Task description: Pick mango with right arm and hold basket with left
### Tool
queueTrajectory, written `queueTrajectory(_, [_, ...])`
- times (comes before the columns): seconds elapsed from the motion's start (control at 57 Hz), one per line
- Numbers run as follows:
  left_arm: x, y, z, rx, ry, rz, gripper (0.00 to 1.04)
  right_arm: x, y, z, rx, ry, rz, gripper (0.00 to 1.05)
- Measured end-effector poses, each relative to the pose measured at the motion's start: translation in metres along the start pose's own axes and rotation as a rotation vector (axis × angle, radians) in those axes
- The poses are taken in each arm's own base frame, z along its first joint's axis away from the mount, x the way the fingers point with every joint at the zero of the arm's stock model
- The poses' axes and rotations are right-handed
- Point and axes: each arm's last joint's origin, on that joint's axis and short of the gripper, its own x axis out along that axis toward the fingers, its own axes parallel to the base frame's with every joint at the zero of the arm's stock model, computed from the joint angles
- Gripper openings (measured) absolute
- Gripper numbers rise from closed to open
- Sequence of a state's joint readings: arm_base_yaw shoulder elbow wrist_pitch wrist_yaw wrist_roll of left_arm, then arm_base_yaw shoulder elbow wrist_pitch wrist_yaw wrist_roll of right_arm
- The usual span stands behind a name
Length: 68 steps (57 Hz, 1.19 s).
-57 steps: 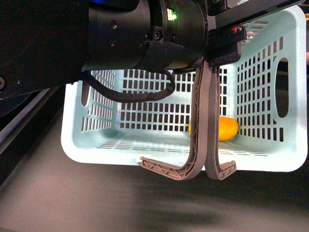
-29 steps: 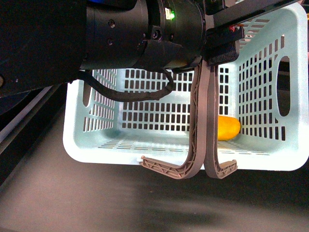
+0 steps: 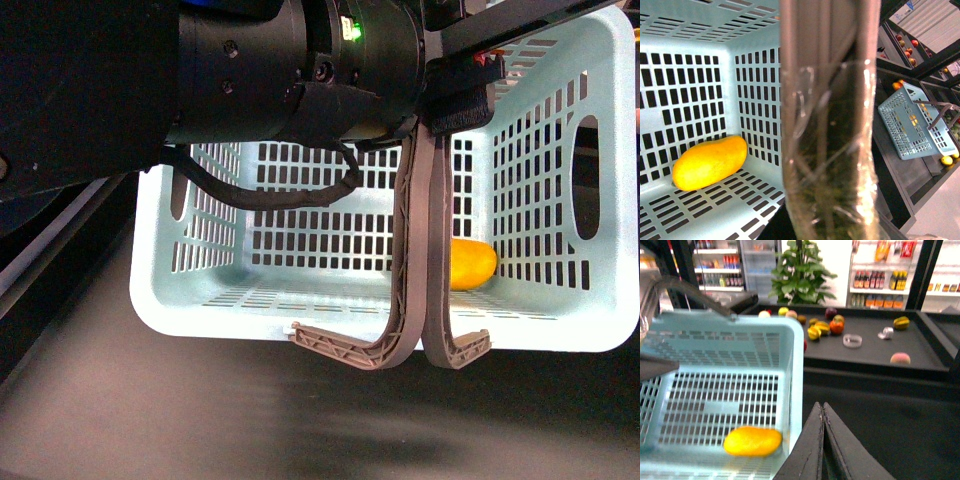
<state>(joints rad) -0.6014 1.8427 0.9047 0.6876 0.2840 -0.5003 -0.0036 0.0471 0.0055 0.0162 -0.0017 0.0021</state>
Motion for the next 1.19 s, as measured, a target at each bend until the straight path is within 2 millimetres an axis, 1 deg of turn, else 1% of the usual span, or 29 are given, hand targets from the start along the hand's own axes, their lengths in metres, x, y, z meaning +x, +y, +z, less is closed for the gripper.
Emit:
queueTrajectory(0.088, [0.0000,0.0000,0.0000,-0.001,0.000,0.000,0.06,-0.0026,0.0000,0.0022,0.000,-0.031,0.000,0.02])
queueTrajectory(0.666, [0.0000,0.0000,0.0000,0.000,0.000,0.000,0.06,-0.0026,0.0000,0.0018,-0.001,-0.027,0.000,0.02])
queueTrajectory(0.701, [0.0000,0.0000,0.0000,0.000,0.000,0.000,0.06,-0.0026,0.0000,0.0018,-0.002,-0.027,0.000,0.07])
queueTrajectory(0.736, [0.0000,0.0000,0.0000,0.000,0.000,0.000,0.06,-0.0026,0.0000,0.0018,-0.002,-0.027,0.000,0.13])
queueTrajectory(0.789, [0.0000,0.0000,0.0000,0.000,0.000,0.000,0.06,-0.0026,0.0000,0.0018,-0.002,-0.027,0.000,0.21])
queueTrajectory(0.824, [0.0000,0.0000,0.0000,0.000,0.000,0.000,0.06,-0.0026,0.0000,0.0018,-0.002,-0.027,0.000,0.28])
queueTrajectory(0.929, [0.0000,0.0000,0.0000,0.000,0.000,0.000,0.06,-0.0026,0.0000,0.0018,-0.002,-0.027,0.000,0.44])
queueTrajectory(0.964, [0.0000,0.0000,0.0000,0.000,0.000,0.000,0.06,-0.0026,0.0000,0.0018,-0.002,-0.027,0.000,0.51])
queueTrajectory(0.982, [0.0000,0.0000,0.0000,0.000,0.000,0.000,0.06,-0.0026,0.0000,0.0018,-0.002,-0.027,0.000,0.56])
queueTrajectory(1.052, [0.0000,0.0000,0.0000,0.000,0.000,0.000,0.06,-0.0026,0.0000,0.0018,-0.002,-0.027,0.000,0.67])
queueTrajectory(1.087, [0.0000,0.0000,0.0000,0.000,0.000,0.000,0.06,-0.0026,0.0000,0.0018,-0.002,-0.027,0.000,0.74])
queueTrajectory(1.139, [0.0000,0.0000,0.0000,0.000,0.000,0.000,0.06,-0.0026,0.0000,0.0018,-0.002,-0.027,0.000,0.81])
queueTrajectory(1.157, [0.0000,0.0000,0.0000,0.000,0.000,0.000,0.06,-0.0026,0.0000,0.0018,-0.002,-0.027,0.000,0.86])
queueTrajectory(1.192, [0.0000,0.0000,0.0000,0.000,0.000,0.000,0.06,-0.0026,0.0000,0.0018,-0.002,-0.027,0.000,0.93])
